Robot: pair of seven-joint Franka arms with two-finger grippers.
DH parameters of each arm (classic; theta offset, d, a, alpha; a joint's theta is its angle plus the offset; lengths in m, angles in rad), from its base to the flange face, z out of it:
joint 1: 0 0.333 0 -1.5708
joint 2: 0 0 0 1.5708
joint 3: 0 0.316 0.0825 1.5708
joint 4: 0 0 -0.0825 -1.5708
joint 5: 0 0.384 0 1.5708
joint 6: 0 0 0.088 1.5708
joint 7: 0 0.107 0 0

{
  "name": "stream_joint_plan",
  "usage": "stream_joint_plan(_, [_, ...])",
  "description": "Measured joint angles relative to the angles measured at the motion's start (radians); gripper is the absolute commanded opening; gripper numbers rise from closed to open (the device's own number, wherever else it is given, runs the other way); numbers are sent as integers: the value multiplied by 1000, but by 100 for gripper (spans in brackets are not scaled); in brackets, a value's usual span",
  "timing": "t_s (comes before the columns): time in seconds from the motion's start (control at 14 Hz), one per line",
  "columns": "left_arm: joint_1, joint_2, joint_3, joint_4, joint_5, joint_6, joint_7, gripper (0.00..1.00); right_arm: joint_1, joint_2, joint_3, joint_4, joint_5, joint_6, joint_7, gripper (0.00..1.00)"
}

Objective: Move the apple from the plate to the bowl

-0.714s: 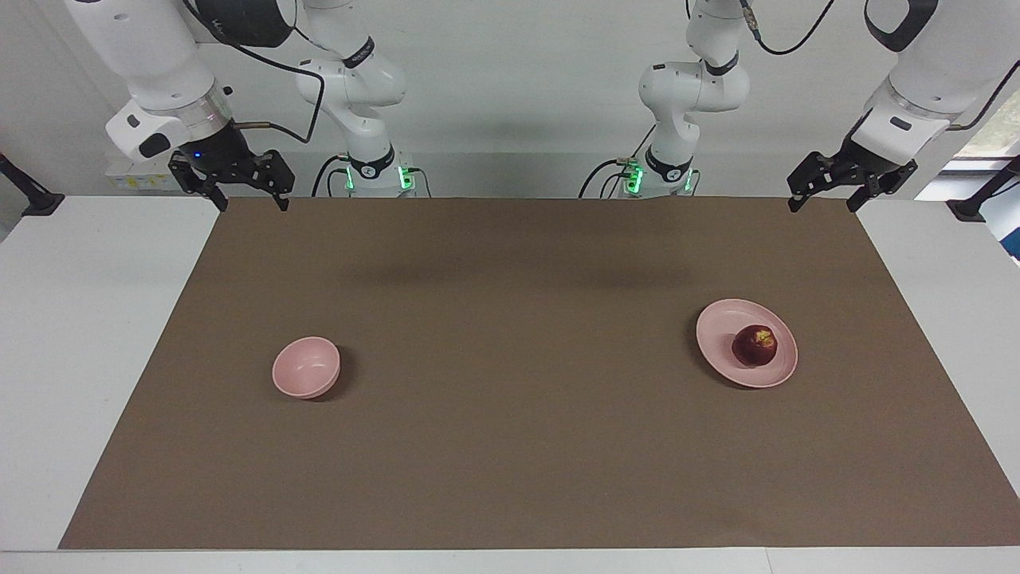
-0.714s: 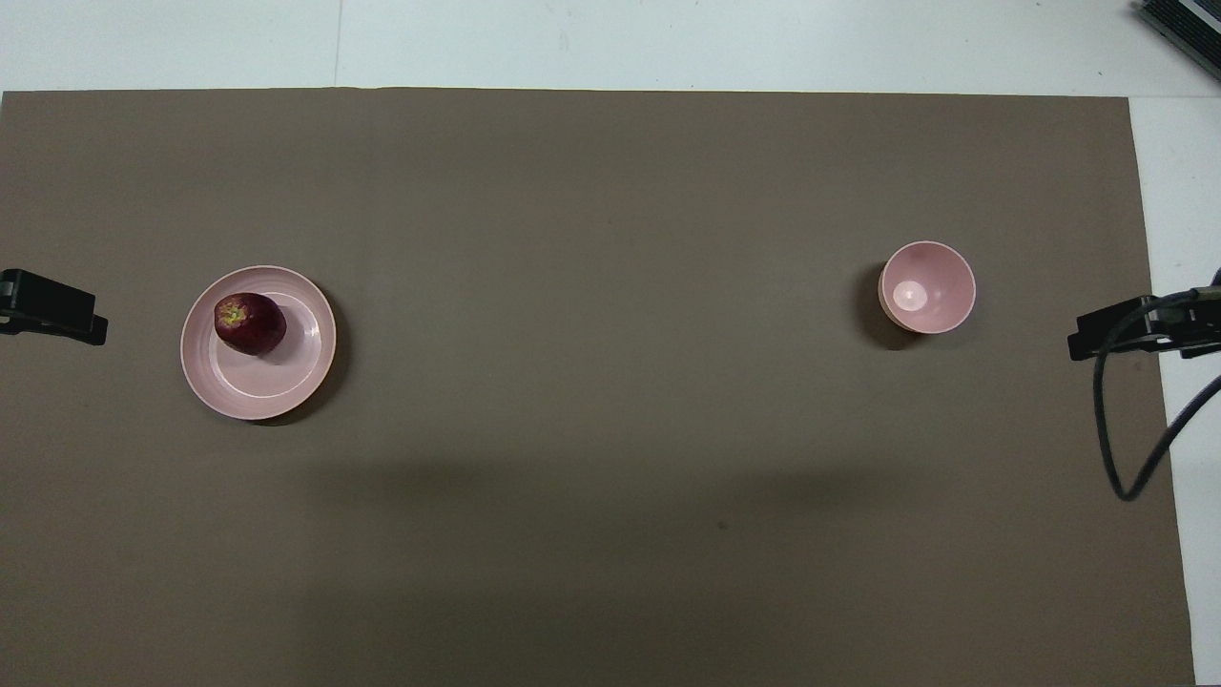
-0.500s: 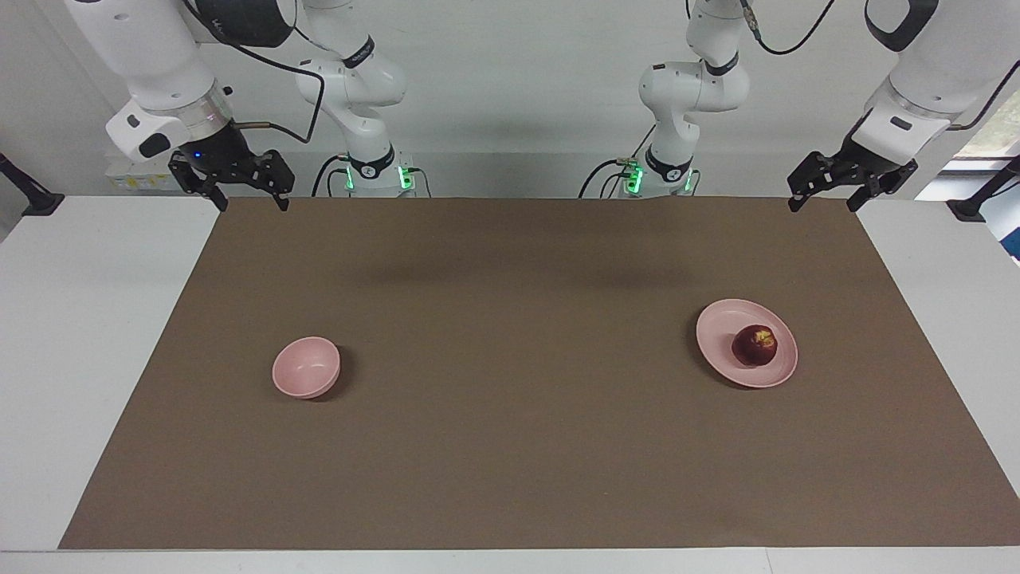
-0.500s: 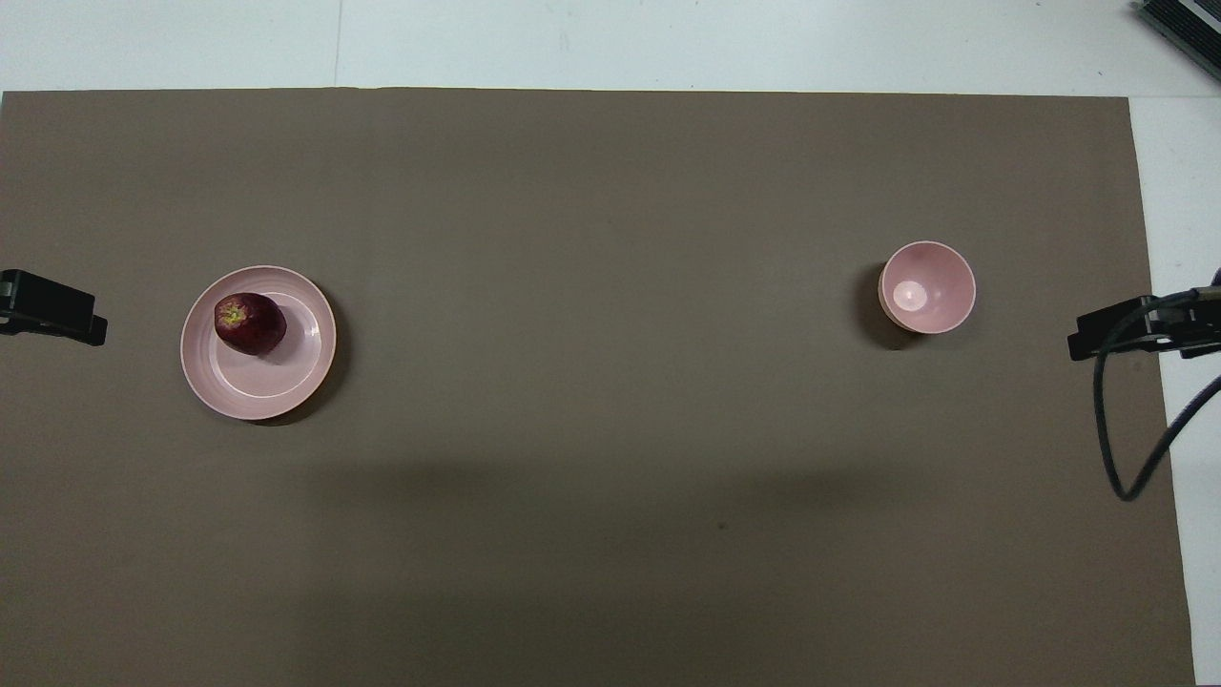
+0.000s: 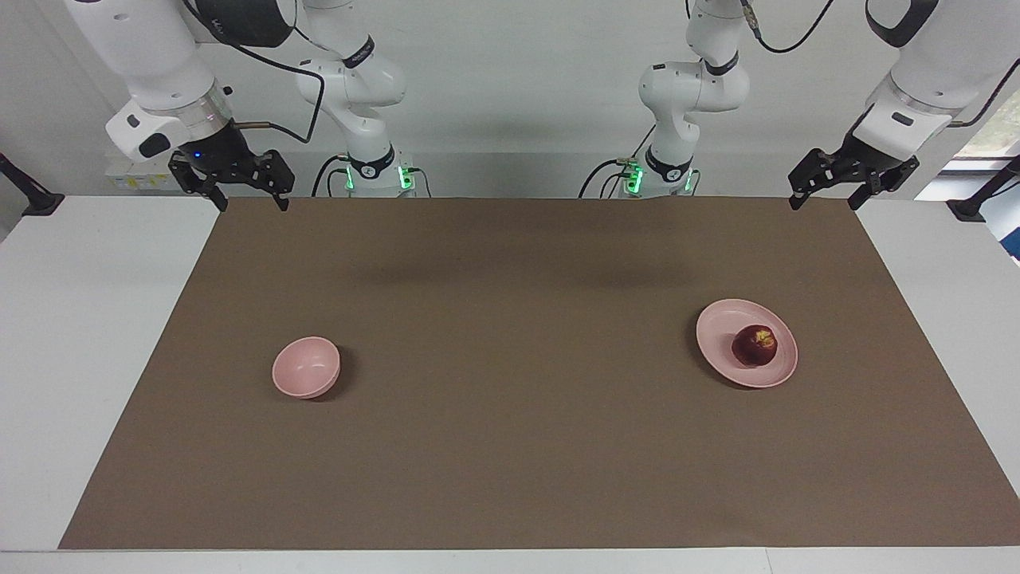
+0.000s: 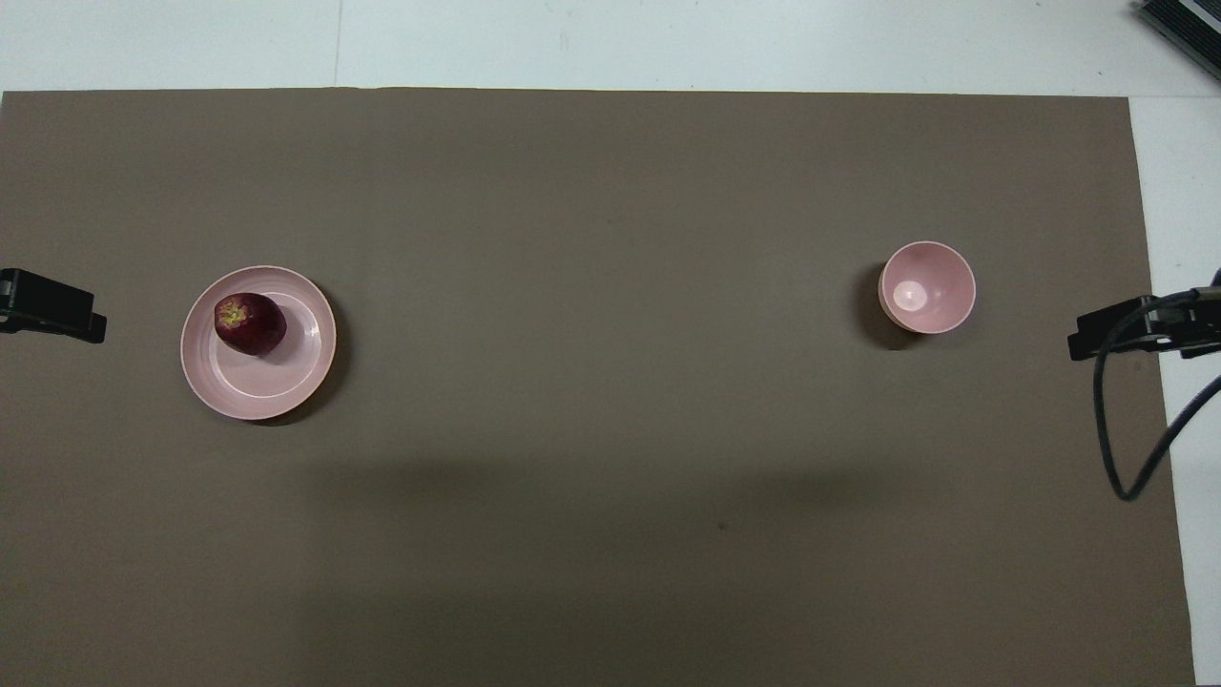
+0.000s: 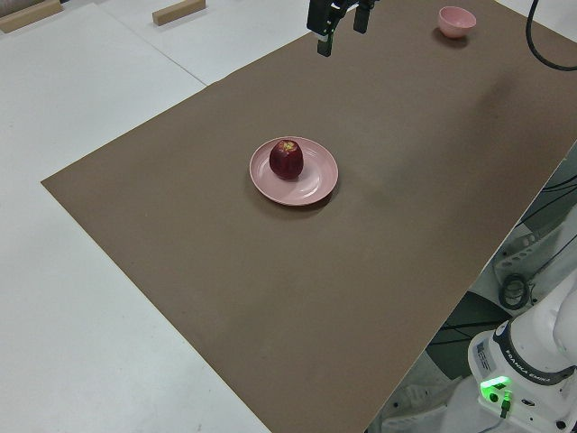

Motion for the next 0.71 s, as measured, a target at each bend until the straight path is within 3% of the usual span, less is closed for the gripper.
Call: stream_joint_plan(0.71, [0,11,0,-253,0,299,2,100,8,0,-3,-3,0,0,0,100])
